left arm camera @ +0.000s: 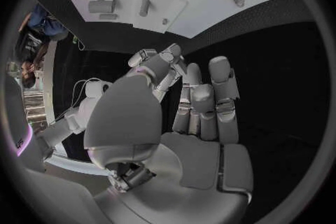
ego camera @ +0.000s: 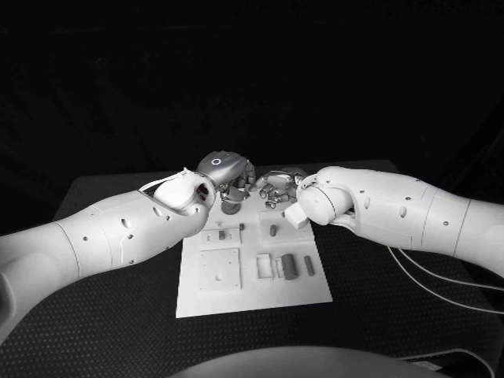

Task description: Assemble the parts on the task board

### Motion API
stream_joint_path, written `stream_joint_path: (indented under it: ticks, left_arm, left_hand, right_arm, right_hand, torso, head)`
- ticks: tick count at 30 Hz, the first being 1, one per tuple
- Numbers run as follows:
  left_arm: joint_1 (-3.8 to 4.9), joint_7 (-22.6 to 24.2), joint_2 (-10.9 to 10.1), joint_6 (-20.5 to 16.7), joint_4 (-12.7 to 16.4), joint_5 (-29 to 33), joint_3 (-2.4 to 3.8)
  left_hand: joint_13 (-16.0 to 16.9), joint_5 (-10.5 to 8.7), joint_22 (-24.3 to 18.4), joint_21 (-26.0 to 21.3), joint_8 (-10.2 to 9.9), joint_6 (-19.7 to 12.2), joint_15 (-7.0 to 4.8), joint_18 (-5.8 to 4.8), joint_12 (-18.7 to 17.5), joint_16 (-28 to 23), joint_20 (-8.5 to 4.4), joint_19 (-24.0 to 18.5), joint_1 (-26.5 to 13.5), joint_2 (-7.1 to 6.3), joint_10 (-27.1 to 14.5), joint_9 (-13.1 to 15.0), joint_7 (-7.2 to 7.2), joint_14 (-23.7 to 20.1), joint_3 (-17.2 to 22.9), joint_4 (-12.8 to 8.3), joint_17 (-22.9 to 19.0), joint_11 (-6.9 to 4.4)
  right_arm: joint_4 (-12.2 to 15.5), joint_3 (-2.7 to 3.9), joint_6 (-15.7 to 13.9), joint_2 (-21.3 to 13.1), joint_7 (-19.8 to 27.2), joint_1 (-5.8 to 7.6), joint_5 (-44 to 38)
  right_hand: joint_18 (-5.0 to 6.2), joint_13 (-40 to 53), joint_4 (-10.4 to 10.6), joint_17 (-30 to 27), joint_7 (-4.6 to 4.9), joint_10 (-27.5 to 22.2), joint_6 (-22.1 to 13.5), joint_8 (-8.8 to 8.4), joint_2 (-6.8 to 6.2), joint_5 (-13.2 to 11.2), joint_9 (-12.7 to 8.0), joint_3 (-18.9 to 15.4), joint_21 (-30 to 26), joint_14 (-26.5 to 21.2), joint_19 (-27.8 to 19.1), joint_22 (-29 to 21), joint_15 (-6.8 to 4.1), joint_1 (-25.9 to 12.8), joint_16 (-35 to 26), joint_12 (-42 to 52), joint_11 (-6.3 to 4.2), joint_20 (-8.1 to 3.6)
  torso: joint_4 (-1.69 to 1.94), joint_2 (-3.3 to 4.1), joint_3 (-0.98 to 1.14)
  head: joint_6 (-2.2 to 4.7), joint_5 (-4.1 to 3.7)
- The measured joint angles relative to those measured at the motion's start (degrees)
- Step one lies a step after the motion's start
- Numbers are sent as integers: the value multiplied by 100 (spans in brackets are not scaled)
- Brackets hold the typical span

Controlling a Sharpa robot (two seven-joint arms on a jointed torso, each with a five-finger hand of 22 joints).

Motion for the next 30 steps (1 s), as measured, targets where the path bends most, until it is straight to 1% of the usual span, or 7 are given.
stream_joint_path:
  ticks: [3,9,14,17,23,27,30]
  left_arm:
    - [0,-8,3,10,0,3,0]
    - [2,-12,4,12,7,44,0]
    - [2,2,1,3,14,91,0]
    - [1,14,0,-10,22,115,0]
    - [-1,51,-9,-49,33,146,-1]
    - [-2,68,-9,-76,34,156,-1]
    - [-2,85,-6,-97,34,171,-1]
  left_hand:
    - [4,0,0,2,0,2,8,0,-9,0,8,8,0,0,34,10,-3,9,-6,21,0,-5]
    - [26,0,-1,22,68,84,-43,-1,-268,-122,-16,36,-2,-3,155,109,-21,81,-10,89,-19,-8]
    - [129,0,-1,22,109,92,-62,-2,-318,-132,-37,87,-108,-110,238,179,-29,148,-72,147,-15,-27]
    - [314,0,-1,22,112,98,-62,-2,-192,-144,-34,91,-129,-130,250,182,-40,162,-143,124,28,-36]
    - [677,0,-2,-12,0,-80,-43,-2,68,-162,-52,112,-153,-154,238,222,-32,184,-181,131,116,-58]
    - [769,0,-2,-46,-70,-176,-43,-2,133,-161,-42,122,-150,-156,109,204,-14,184,-181,131,144,-23]
    - [850,0,-2,-49,-133,-301,3,-2,187,-187,-22,141,-121,-184,8,179,53,178,-181,131,174,18]
  right_arm:
    - [3,0,-1,-2,-2,-1,-1]
    - [2,-3,-5,-5,-4,-4,-6]
    - [-26,-3,-5,-1,-4,-4,-14]
    - [-48,-2,-2,2,-1,-4,-21]
    - [-80,2,7,5,7,0,-38]
    - [-86,2,14,3,7,0,-50]
    - [-87,2,26,3,7,0,-58]
  right_hand:
    - [0,0,0,0,1,0,0,3,0,0,0,0,0,1,8,0,1,0,0,0,0,8]
    - [0,0,0,0,2,0,-1,3,0,0,0,0,0,7,8,0,7,0,0,0,0,8]
    - [0,0,0,0,4,0,-2,3,0,0,0,0,0,7,8,0,9,0,0,0,0,8]
    - [0,-1,0,0,-2,0,5,3,0,0,0,0,0,8,8,0,9,0,0,0,0,8]
    - [1,-5,-1,0,-9,0,14,1,0,0,0,-1,0,7,8,0,11,0,0,0,0,8]
    - [1,-5,-1,0,-9,0,14,0,0,0,0,-1,0,8,8,0,12,0,0,0,0,8]
    - [1,-4,-1,0,-9,0,14,-3,0,0,0,-1,0,8,8,0,12,0,0,0,0,9]
  torso:
    - [0,0,-1]
    - [0,-1,-1]
    - [1,-2,-1]
    - [0,-2,-1]
    - [0,-2,-1]
    - [0,-2,0]
    - [-1,-2,0]
  head:
    - [-1,0]
    - [-1,-3]
    - [1,-7]
    - [-1,-7]
    - [-2,-8]
    - [-2,-13]
    - [1,-14]
